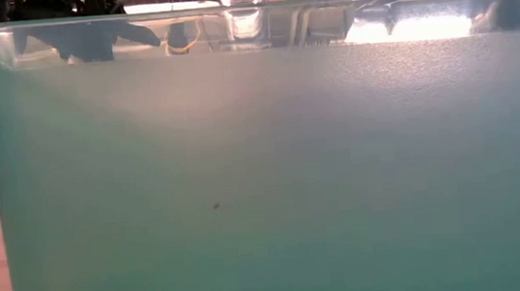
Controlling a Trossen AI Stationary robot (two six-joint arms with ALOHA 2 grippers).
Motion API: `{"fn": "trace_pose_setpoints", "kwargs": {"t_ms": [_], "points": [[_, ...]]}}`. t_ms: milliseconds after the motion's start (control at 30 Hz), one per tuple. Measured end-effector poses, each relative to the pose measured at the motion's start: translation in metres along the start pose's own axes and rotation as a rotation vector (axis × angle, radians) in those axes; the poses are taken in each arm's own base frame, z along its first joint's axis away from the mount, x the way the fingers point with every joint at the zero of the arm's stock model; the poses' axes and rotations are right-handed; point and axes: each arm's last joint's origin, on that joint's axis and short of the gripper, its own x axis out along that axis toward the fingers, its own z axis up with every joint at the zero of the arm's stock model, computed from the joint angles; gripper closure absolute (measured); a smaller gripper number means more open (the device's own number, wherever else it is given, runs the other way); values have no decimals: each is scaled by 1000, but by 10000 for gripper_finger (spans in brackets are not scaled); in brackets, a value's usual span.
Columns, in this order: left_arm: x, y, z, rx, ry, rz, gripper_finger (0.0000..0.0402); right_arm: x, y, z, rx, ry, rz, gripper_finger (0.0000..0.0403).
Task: Sort & place blocks by color
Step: Put the yellow block into the blue bin
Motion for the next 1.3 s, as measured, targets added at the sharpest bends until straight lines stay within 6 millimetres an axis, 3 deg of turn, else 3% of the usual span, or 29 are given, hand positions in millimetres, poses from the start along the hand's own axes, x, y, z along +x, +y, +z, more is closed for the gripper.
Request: {"fn": "trace_pose_setpoints", "kwargs": {"t_ms": [333, 567, 800, 933, 1133, 1300], "points": [[4, -7, -11, -113, 92, -25, 107, 3, -47, 65, -126, -348, 34, 287], [8, -24, -17, -186, 105, -72, 108, 12, -66, 94, -255, -520, 96, 287], [5, -56, -24, -84, 100, -230, 134, 38, -56, 130, -159, -533, 112, 287], [-3, -70, -32, -57, 138, -313, 151, 41, -43, 153, -87, -573, 83, 287], [-19, -80, -37, 12, 107, -344, 170, 52, -27, 162, 7, -497, 74, 287], [-26, -79, -40, 56, 123, -334, 172, 71, -21, 156, 79, -447, 34, 287]]}}
